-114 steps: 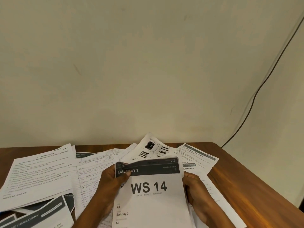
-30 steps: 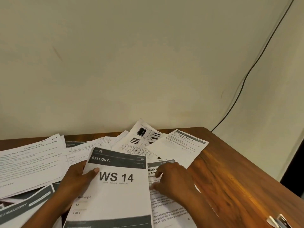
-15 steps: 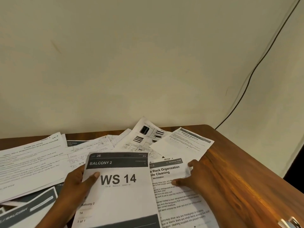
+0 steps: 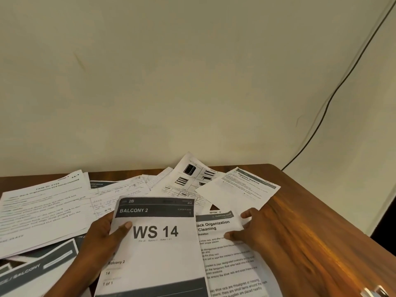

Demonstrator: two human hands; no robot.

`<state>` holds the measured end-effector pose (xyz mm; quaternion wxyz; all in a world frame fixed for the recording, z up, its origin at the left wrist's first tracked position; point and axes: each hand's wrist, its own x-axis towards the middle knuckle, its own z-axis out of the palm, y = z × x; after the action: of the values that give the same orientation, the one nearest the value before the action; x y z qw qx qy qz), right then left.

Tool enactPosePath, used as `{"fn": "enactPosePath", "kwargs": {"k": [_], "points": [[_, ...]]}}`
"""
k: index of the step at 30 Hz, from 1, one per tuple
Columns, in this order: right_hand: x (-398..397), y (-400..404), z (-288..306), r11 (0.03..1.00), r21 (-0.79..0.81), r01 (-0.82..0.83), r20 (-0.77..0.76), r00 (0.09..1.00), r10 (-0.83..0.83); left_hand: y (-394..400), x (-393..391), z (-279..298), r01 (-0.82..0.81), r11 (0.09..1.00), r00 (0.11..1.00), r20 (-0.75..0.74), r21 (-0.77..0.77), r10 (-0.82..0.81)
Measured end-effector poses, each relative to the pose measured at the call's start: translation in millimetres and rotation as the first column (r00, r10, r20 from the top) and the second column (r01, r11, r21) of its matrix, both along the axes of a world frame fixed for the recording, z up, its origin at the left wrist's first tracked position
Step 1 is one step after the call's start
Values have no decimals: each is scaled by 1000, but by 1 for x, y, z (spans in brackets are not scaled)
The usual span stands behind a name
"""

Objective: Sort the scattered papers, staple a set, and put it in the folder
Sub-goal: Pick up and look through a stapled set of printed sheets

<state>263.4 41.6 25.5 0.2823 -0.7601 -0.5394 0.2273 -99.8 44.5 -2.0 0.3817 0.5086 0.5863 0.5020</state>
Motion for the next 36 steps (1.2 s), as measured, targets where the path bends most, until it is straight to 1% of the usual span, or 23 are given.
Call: {"fn": "enactPosePath", "kwargs": {"k": [5, 9, 15, 18, 21, 23, 26, 30, 36], "points": [[2, 4, -3, 999, 27, -18, -84, 996, 21, -1, 1, 2, -13, 1000, 1000, -1, 0, 13], [6, 7, -7, 990, 142, 1, -206, 978, 28, -2, 1, 4, -5, 1000, 1000, 2, -5, 5], [17, 11, -3, 976, 191, 103, -335, 942, -34, 1, 0, 1, 4, 1000, 1000, 27, -17, -3], [23, 9, 0, 975, 166, 147, -454, 889, -57, 2, -2, 0, 4, 999, 997, 77, -38, -1], [26, 4, 4, 983, 142, 116, -597, 802, -8, 5, -5, -2, 4, 999, 990, 144, -53, 4], [26, 1, 8, 984, 146, 100, -650, 759, 20, 6, -5, -3, -1, 999, 986, 165, -48, 9], [23, -1, 11, 981, 161, 105, -684, 728, 34, 6, -6, -4, -2, 999, 986, 164, -51, 10], [20, -4, 12, 980, 172, 97, -698, 714, 52, 6, -7, -5, -4, 998, 989, 148, -60, 13], [17, -3, 11, 981, 171, 92, -693, 719, 53, 2, -2, 1, 1, 1000, 990, 140, -30, 3]]}}
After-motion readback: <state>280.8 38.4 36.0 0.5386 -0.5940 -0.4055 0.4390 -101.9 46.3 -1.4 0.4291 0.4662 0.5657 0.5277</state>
